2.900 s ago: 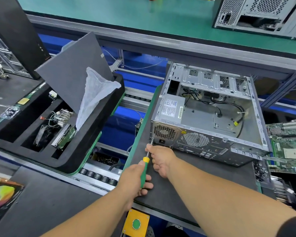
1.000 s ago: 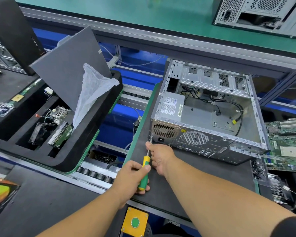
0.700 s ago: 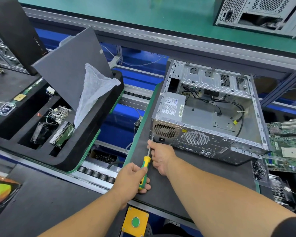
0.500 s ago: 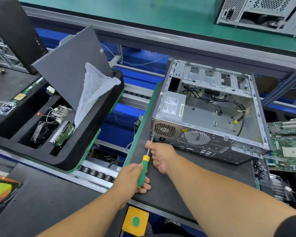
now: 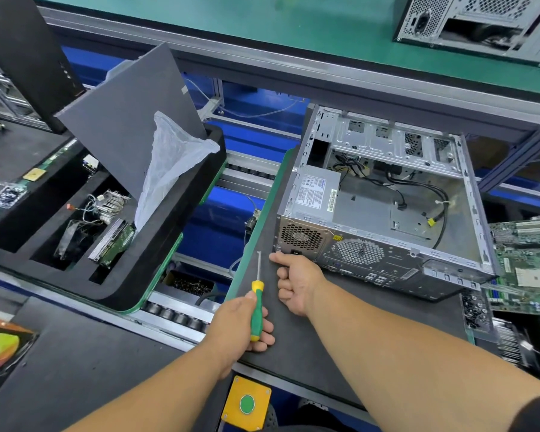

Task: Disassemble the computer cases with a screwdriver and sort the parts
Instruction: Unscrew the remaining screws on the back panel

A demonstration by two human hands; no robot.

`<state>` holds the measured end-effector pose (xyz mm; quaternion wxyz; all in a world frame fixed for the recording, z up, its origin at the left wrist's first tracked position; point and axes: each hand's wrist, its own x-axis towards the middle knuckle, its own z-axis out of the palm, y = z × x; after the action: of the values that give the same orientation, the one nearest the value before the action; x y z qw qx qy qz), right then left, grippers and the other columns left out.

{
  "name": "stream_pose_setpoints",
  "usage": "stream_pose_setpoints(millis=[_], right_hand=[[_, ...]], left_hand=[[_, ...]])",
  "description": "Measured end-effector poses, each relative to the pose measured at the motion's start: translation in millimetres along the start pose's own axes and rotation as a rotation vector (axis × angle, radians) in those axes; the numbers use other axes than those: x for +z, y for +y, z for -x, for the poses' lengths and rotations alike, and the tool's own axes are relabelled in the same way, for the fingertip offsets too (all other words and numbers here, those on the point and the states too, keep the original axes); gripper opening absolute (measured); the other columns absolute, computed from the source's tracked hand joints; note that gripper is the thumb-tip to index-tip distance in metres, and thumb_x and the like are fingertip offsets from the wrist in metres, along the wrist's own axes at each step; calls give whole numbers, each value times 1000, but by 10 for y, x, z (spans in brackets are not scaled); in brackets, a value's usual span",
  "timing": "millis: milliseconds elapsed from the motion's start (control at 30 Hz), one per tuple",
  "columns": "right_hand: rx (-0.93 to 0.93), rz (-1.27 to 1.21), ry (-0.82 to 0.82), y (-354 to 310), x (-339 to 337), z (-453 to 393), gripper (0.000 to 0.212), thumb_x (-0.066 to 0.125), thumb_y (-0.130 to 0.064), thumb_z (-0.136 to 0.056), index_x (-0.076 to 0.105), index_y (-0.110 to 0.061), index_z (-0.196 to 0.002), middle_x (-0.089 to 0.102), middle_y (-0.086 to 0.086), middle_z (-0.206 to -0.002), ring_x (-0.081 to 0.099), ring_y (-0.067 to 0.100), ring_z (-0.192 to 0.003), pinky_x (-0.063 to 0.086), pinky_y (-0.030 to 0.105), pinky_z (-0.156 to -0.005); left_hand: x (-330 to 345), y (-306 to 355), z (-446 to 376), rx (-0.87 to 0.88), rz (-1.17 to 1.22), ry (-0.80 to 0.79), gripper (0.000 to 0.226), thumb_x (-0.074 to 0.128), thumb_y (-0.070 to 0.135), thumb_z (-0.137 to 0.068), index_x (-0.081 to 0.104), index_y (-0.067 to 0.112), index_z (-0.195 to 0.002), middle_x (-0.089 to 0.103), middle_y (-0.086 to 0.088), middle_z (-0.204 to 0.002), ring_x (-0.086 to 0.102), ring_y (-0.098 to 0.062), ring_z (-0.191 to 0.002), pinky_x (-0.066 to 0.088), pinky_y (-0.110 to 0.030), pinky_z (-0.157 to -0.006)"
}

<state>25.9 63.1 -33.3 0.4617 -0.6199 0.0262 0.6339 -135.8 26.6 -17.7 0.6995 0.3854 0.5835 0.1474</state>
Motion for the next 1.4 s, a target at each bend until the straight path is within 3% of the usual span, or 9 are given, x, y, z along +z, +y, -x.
stream_pose_setpoints(millis=[400, 467, 567, 700, 933, 1067, 1167, 1333, 1400], right_hand=[[-14, -55, 108, 54, 46, 40, 7, 58, -17, -92, 64, -15, -96, 38, -4, -45, 24, 12, -31, 19, 18, -33], [-120, 152, 153, 88, 58, 57, 7, 61, -18, -91, 64, -17, -86, 49, 0, -50, 38, 17, -35, 29, 20, -36], [-494, 664, 222, 174, 120, 61, 6, 68, -27, -89, 73, -23, -88, 71, -10, -80, 64, 12, -70, 51, 27, -58], [-690, 1155, 175, 163, 205, 51, 18, 70, -38, -90, 74, -36, -107, 71, -17, -100, 66, 10, -91, 51, 26, -72], [-816, 1490, 186, 25, 264, -28, 19, 61, -24, -94, 59, -25, -76, 65, -2, -83, 60, 23, -80, 42, 29, -65], [-831, 1580, 177, 34, 301, -12, 10, 59, -11, -90, 57, -21, -93, 66, 5, -97, 63, 28, -86, 51, 35, -68], [-715, 1256, 137, 84, 183, 61, 15, 56, -17, -95, 55, -21, -80, 65, 0, -84, 58, 21, -73, 40, 30, -62], [-44, -154, -113, 200, -358, 246, 18, 47, -12, -88, 52, -15, -71, 51, 6, -63, 31, 14, -47, 26, 23, -41], [33, -384, -190, 183, -612, 329, 13, 42, -12, -76, 50, -12, -67, 55, 9, -68, 33, 16, -51, 28, 23, -42]], left_hand=[[-61, -30, 124, 132, -133, -45, 46, 40, 39, -111, 57, -3, -105, 67, -15, -74, 60, -26, -57, 50, -33, -51], [-94, -54, 173, 124, -118, -38, 46, 39, 39, -111, 57, -3, -105, 66, -15, -74, 58, -26, -57, 48, -34, -50], [-129, -81, 238, 110, -83, 17, 46, 38, 39, -111, 57, -2, -105, 64, -16, -73, 56, -27, -57, 45, -33, -49], [-159, -49, 296, 88, -37, 56, 46, 39, 39, -111, 57, -3, -106, 62, -15, -71, 54, -25, -56, 42, -31, -48], [-127, 10, 377, 89, -52, 52, 45, 40, 41, -110, 57, 0, -105, 63, -13, -70, 55, -25, -56, 42, -31, -48], [-129, -4, 384, 91, -79, 55, 46, 40, 43, -110, 58, 2, -105, 64, -11, -70, 56, -24, -57, 42, -31, -49], [-109, -7, 391, 84, -112, 53, 46, 40, 45, -109, 58, 4, -104, 64, -11, -68, 54, -23, -55, 39, -29, -47], [36, 9, 402, 118, -177, -2, 34, 44, 31, -109, 59, 3, -96, 60, -16, -63, 48, -19, -46, 36, -25, -45], [140, 4, 414, 130, -192, -23, 25, 48, 21, -107, 57, 0, -96, 57, -17, -67, 49, -15, -46, 35, -25, -46]])
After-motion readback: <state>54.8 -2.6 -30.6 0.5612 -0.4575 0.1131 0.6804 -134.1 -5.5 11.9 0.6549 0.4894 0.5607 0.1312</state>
